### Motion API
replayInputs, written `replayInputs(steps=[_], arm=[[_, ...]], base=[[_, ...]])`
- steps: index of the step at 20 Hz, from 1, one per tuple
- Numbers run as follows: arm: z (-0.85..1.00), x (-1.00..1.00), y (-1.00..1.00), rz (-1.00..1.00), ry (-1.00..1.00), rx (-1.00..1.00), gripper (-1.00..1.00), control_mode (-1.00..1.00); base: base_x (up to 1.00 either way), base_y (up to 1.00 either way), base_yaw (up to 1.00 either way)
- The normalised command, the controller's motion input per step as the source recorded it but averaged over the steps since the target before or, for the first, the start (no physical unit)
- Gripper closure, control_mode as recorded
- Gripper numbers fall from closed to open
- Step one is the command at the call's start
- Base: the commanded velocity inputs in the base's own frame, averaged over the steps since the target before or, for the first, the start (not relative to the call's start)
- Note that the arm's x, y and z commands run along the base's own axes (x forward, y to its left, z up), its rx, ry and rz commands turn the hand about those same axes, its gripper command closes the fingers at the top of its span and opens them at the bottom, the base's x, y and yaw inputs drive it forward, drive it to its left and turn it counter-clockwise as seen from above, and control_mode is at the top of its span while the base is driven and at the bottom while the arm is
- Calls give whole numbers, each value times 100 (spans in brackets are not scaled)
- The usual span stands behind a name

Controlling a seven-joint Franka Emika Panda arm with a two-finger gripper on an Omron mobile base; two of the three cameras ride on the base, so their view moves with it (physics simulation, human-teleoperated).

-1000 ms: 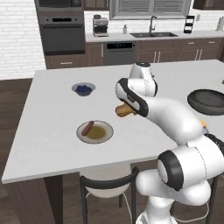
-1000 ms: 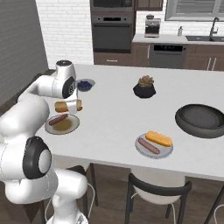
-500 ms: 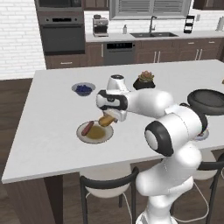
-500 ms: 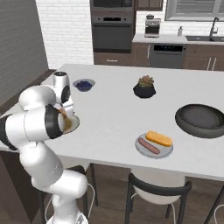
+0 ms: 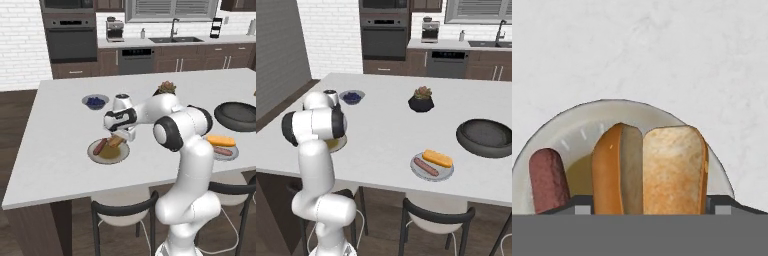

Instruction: Place one bun and one sausage from the bowl on each plate.

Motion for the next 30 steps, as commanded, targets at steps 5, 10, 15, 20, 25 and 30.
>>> replayInputs(steps=[5, 10, 15, 20, 25, 30], arm=[[-41, -15, 0, 0, 0, 0, 100, -100], [-30, -34, 0, 0, 0, 0, 100, -100], [-27, -13, 0, 1, 0, 0, 100, -100], [-11, 24, 0, 3, 0, 0, -100, -100], [44, 2, -2, 2, -2, 0, -100, -100], [96, -10, -12, 2, 0, 0, -100, -100]], base=[[0, 0, 0], [0, 0, 0], [0, 0, 0], [0, 0, 0], [0, 0, 0], [0, 0, 0]])
